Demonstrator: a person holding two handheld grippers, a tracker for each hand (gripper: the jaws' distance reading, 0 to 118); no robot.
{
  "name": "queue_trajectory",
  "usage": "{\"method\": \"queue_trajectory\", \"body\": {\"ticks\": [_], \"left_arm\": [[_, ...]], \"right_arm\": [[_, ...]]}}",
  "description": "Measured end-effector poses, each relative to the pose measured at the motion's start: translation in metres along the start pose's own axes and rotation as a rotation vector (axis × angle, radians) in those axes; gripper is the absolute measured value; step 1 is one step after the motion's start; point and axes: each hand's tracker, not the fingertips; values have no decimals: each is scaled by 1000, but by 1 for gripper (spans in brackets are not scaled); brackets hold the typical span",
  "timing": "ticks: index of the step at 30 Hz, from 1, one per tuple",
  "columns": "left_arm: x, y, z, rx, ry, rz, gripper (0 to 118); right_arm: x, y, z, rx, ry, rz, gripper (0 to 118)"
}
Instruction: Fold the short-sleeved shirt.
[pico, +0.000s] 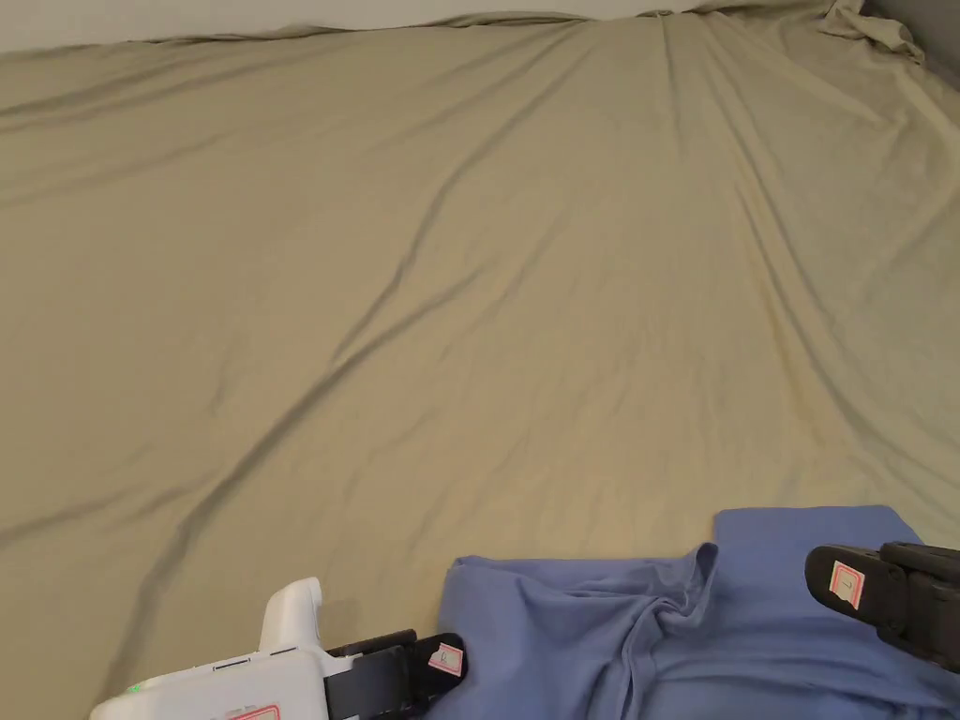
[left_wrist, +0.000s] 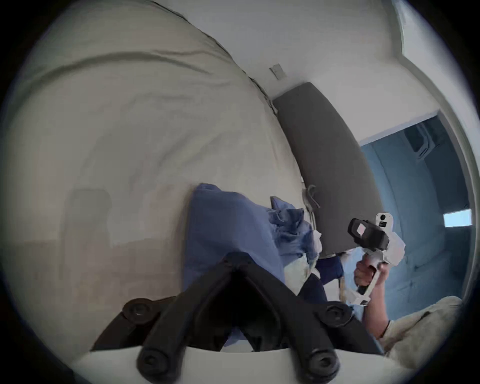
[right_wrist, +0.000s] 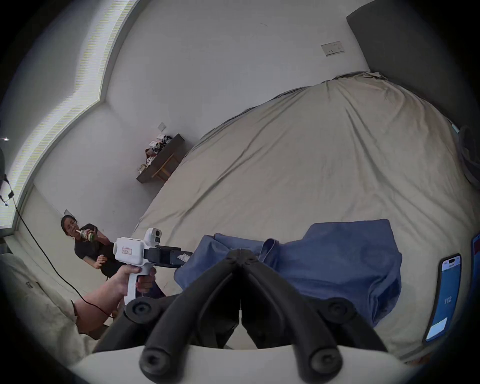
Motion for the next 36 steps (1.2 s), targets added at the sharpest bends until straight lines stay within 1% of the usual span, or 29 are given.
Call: {"method": "queue_trajectory", "body": {"ticks": [2,8,9,10,11,12,13,14,15,16,20,21,22,24,25,26,27,28,29,30,32,33,34,35,36], "left_arm": [[-2,0,-8,-29,33,-4,0],[-4,-5,-21,-5,10,34,0],[-2,-5,-20,1,39,14,16],[1,-6,-17,27,55,-25,71],[2,-7,-12,63,26,-50,113],[3,-8,-9,70,-3,-40,118],[2,-7,-10,65,-28,-20,118],[2,-7,-6,62,-6,-35,118],[3,-3,-8,64,-27,-11,118],[2,-3,-9,60,7,-13,118],[-1,-3,-21,38,206,-107,118],[1,-2,-24,50,182,-123,118],[8,-1,-29,41,202,-156,118],[21,0,-43,-34,281,-195,118],[28,1,-48,-42,279,-227,98],[34,2,-48,-27,242,-218,53],[37,2,-49,-23,339,-202,38],[34,0,-46,-37,363,-206,30],[27,2,-40,-39,279,-157,27],[18,3,-28,4,223,-75,23],[0,8,-1,62,112,130,19],[-5,7,12,94,65,191,18],[-7,5,26,119,10,235,17],[-5,4,37,130,-9,234,17],[3,2,48,154,3,221,17]], "right_arm": [[0,-1,-2,-7,-1,0,2],[-2,-3,-6,-19,14,3,2],[-3,-3,-7,-23,14,7,2],[-3,-3,-7,-29,7,17,2],[-4,-4,-7,-33,1,23,2],[-4,-4,-7,-36,-2,25,2],[-3,-4,-7,-38,-2,24,2],[-3,-5,-6,-37,0,21,2],[-2,-5,-6,-36,2,17,2],[-1,-5,-5,-33,5,12,2],[-1,-5,-4,-28,6,5,2],[-2,-5,-4,-30,8,6,2],[-3,-5,-4,-33,10,10,2],[-4,-5,-5,-40,13,18,2],[-5,-4,-5,-42,12,22,2],[-6,-4,-6,-43,11,24,2],[-6,-3,-6,-42,11,24,2],[-7,-3,-6,-40,12,23,2],[-7,-3,-5,-36,14,21,2],[-8,-3,-5,-33,19,17,2],[-7,-3,-4,-30,21,15,2],[-7,-3,-3,-31,17,16,2],[-7,-2,-2,-33,10,19,2],[-8,-1,-2,-34,6,22,2],[-8,0,-1,-33,5,22,2]]}}
